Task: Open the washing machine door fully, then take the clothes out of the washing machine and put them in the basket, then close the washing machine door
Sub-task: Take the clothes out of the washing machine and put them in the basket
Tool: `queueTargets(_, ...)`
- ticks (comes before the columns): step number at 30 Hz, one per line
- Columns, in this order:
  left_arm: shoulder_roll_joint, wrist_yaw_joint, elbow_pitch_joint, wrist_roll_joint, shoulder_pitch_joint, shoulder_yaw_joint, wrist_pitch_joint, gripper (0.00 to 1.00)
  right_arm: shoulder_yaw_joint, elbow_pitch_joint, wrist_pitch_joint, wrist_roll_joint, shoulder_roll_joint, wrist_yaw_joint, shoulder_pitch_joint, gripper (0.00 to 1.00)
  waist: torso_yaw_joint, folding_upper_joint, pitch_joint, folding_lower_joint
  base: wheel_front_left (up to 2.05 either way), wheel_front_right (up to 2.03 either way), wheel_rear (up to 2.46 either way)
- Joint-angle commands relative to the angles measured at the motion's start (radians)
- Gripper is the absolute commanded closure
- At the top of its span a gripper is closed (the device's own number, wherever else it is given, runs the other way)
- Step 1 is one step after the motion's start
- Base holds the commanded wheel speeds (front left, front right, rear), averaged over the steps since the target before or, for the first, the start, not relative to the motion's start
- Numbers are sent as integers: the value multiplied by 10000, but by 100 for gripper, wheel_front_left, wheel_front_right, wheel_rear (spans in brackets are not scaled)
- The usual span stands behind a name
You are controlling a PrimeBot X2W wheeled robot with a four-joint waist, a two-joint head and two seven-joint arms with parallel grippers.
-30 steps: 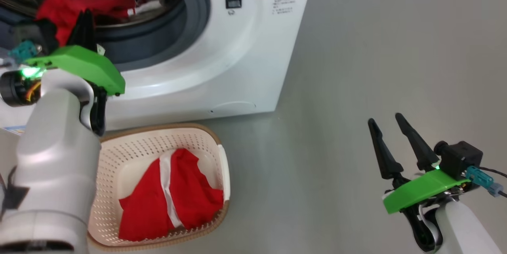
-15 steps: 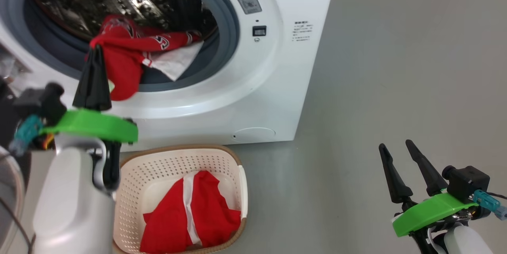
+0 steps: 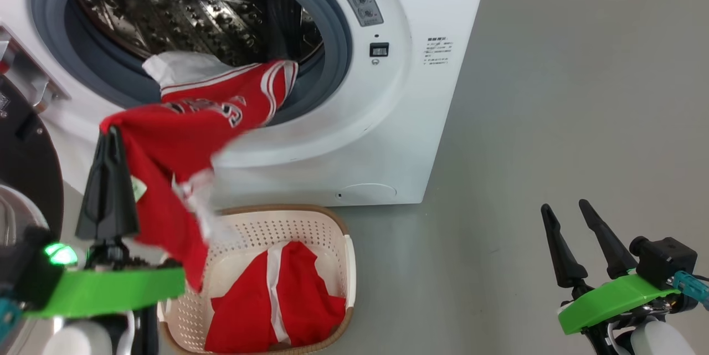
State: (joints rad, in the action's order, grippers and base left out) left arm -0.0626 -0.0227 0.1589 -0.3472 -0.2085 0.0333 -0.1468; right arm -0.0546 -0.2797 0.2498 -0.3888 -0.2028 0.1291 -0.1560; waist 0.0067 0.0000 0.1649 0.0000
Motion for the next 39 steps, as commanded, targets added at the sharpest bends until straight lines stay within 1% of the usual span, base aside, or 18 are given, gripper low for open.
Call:
queueTargets(1, -221, 92, 600, 11, 43, -333, 98, 100, -184, 268, 120, -46, -123, 16, 88, 0, 27, 0, 56, 0, 0, 0, 0)
queueTargets(4, -182, 234, 1274, -14, 590, -150, 496, 100, -173, 302, 120, -17, -82, 16, 38, 0, 79, 0, 207, 0, 0, 0, 0)
queueTargets(5, -117, 260, 1230, -180, 834, 87, 671, 100, -213, 305, 120, -8, -60, 16, -42, 0, 72, 0, 308, 0, 0, 0, 0)
queueTargets(7, -55, 268, 880, -342, 970, 346, 690, 100, -263, 301, 120, 1, -36, 16, -140, 0, 38, 0, 409, 0, 0, 0, 0)
queueTargets(9, -36, 303, 263, -206, 1062, 592, 658, 100, -349, 298, 120, -3, -13, 16, -257, 0, -51, 0, 509, 0, 0, 0, 0)
queueTargets(11, 15, 263, -508, -553, 1071, 711, 542, 100, -395, 275, 120, -25, -7, 16, -334, 0, -104, 0, 554, 0, 0, 0, 0)
queueTargets(13, 27, 200, -1418, -611, 995, 774, 329, 100, -417, 263, 120, -47, -6, 16, -380, 0, -185, 0, 611, 0, 0, 0, 0)
queueTargets(14, 39, 109, -1910, -760, 933, 815, 240, 100, -410, 255, 120, -55, -9, 16, -396, 0, -212, 0, 633, 0, 0, 0, 0)
queueTargets(18, 40, -193, -4008, -798, 461, 1014, -165, 100, -458, 267, 120, -71, 10, 16, -460, 0, -365, 0, 807, 0, 0, 0, 0)
queueTargets(23, 19, -566, -6749, -611, -636, 1353, -640, 100, -545, 294, 120, -56, 69, 16, -601, 0, -529, 0, 1180, 0, 0, 0, 0)
queueTargets(29, -93, -804, -9658, -322, -2224, 1640, -987, 100, -651, 341, 120, -39, 118, 16, -891, 0, -822, 0, 1729, 0, 0, 0, 0)
queueTargets(35, -223, -930, -11855, -130, -3562, 1855, -1106, 100, -715, 385, 120, -25, 205, 16, -1115, 0, -1166, 0, 2245, 0, 0, 0, 0)
queueTargets(36, -223, -930, -11855, -130, -3562, 1855, -1106, 100, -715, 385, 120, -25, 205, 16, -1115, 0, -1166, 0, 2245, 0, 0, 0, 0)
queueTargets(39, -311, -980, -12666, -85, -4099, 1958, -1125, 100, -779, 406, 120, -24, 269, 16, -1223, 0, -1353, 0, 2494, 0, 0, 0, 0)
